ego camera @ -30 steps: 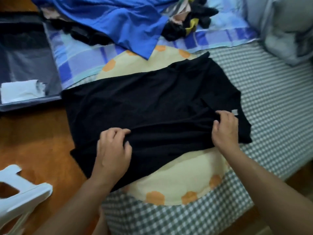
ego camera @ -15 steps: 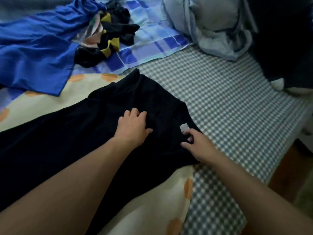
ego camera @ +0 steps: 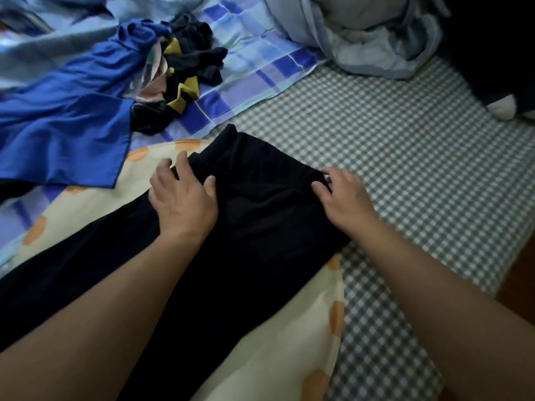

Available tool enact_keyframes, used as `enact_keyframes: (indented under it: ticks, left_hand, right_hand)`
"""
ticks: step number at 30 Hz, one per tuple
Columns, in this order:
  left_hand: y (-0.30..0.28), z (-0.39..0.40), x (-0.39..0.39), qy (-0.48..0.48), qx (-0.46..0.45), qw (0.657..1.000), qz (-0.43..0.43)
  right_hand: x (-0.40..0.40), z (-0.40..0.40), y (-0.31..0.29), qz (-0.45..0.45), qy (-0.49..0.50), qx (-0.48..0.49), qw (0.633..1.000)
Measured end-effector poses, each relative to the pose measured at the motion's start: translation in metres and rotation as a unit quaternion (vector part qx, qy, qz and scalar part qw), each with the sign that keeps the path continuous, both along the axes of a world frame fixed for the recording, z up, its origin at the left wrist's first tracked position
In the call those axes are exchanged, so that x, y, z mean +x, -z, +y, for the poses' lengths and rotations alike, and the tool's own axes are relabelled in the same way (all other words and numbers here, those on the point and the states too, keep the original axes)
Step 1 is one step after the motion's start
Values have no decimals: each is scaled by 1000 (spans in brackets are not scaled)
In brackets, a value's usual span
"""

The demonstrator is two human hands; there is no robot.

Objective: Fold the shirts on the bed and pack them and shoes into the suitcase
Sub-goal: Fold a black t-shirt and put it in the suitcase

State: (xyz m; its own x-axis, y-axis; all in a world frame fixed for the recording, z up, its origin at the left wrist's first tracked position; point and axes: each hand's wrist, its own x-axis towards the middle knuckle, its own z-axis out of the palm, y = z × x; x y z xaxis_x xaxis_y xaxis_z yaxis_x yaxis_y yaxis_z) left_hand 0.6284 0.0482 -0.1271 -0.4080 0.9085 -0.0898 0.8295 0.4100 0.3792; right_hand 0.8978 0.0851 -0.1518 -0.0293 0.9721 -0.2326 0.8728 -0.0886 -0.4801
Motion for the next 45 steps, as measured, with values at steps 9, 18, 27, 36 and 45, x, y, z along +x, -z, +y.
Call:
enact_keyframes:
  ticks: [9,18,27,36,45]
  left_hand:
    - [37,-212,32,376,-29,923,72]
    - [24,-224,16,357,-86,926,85]
    - [43,-236,-13,253,-145,951,107]
    - [41,-204,-16,251,-104,960,67]
    - [35,-17,-21,-45,-123,984,-118]
  right_hand:
    - [54,-79,28,161,239,-111,951]
    - [67,-54,21,37,177,-95,979]
    - [42,-66,16,-135,198,32,970]
    - [-81,0,22,-73,-232,54,969]
    - [-113,67,24,-44,-72,8,996]
